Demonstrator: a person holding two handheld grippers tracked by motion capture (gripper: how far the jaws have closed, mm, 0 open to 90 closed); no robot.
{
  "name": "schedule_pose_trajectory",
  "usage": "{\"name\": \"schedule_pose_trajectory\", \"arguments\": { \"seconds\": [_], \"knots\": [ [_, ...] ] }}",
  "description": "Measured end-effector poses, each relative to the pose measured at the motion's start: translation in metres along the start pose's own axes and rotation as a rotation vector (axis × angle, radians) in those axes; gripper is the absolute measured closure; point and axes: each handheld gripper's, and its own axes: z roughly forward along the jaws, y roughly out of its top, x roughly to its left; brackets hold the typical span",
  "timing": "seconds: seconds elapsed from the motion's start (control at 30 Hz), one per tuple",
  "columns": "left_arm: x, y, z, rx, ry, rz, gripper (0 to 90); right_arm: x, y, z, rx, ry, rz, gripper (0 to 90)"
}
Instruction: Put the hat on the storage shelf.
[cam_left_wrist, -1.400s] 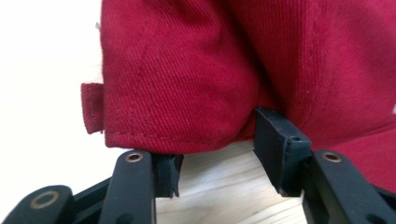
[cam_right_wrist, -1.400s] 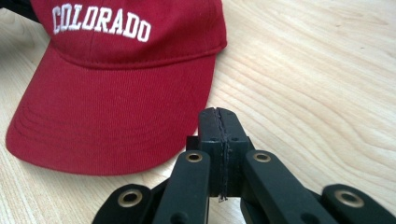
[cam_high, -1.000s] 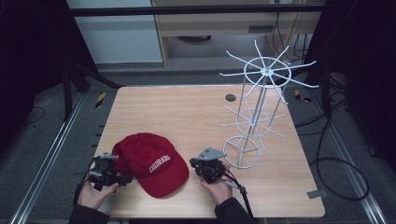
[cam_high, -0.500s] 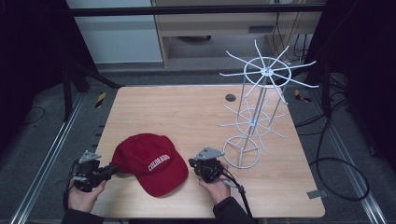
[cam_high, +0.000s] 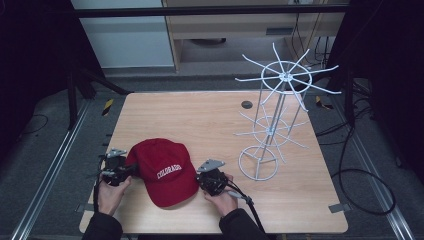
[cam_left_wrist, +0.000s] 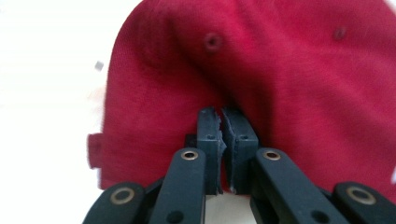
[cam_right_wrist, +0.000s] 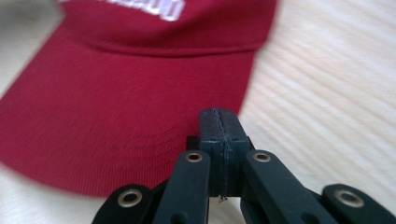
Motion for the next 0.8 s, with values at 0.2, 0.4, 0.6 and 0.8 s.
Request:
{"name": "schedule_pose_trajectory", "arguments": {
  "seconds": [0.2, 0.4, 0.6, 0.8],
  "knots": [
    [-0.001, 0.015, 0.020, -0.030, -0.020, 0.009, 88.9, 0.019, -0.004, 0.000, 0.003, 0.122, -0.001, 90.0],
    [0.001, 0.022, 0.012, -0.081, -0.009, -0.023, 81.1, 0.034, -0.005, -0.002, -0.025, 0.168, -0.023, 90.0],
    [0.000, 0.020, -0.017, -0.170, -0.020, -0.053, 73.8, 0.014, 0.001, -0.016, -0.132, 0.058, 0.024, 85.9],
    [-0.032, 0.025, -0.011, -0.149, -0.047, 0.032, 55.2, -0.012, 0.021, -0.011, -0.228, -0.057, 0.087, 58.2]
  ]
}}
